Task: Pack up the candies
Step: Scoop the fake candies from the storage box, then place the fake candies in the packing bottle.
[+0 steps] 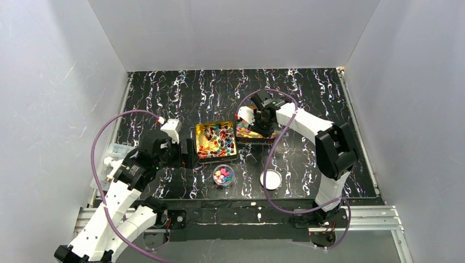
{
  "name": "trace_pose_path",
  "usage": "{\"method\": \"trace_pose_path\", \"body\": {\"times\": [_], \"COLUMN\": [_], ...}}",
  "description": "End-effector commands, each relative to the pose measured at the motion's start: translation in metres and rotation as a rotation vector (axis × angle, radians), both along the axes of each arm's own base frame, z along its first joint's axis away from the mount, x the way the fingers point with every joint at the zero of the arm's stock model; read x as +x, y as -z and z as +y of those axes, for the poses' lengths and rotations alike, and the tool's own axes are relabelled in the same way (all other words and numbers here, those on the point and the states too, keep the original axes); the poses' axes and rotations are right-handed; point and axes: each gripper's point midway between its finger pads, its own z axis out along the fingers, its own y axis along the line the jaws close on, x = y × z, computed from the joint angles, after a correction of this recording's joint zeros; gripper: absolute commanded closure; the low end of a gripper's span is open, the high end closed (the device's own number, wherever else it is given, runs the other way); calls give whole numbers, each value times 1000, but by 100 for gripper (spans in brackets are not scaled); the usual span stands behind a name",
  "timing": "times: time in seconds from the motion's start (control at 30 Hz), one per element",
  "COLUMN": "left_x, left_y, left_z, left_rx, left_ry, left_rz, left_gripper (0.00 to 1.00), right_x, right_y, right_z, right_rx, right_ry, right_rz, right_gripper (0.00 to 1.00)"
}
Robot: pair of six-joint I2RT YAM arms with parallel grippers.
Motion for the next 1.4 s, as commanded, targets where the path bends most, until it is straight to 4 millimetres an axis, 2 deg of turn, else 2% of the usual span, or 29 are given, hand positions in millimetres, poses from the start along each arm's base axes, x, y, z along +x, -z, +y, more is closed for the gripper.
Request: {"method": "trace_pose_path", "body": {"times": [0.0, 0.33, 0.53, 0.83, 1.13, 1.37], "left_x": [2, 4, 5, 4, 3, 2], "left_y": [1, 2, 3, 2, 0, -4], "left_z": [0, 0, 0, 0, 1, 0], "left_rx": [6, 14, 16, 15, 10, -4], "left_ry": [11, 11, 12, 10, 6, 5], "left_rz": [-8, -4, -4, -9, -21, -33], "left_gripper": [2, 2, 2, 2, 2, 1], "right_x": [5, 14, 11, 0, -30, -70], "right_y": [-20, -23, -29, -53, -86, -105], "right_z": [9, -7, -9, -17, -15, 7], "right_rx": [134, 199, 225, 246, 238, 244], "right_ry": [8, 100, 115, 147, 164, 167], "right_rz": [-48, -87, -99, -125, -134, -153], "right_gripper": [99, 99, 99, 99, 99, 99]}}
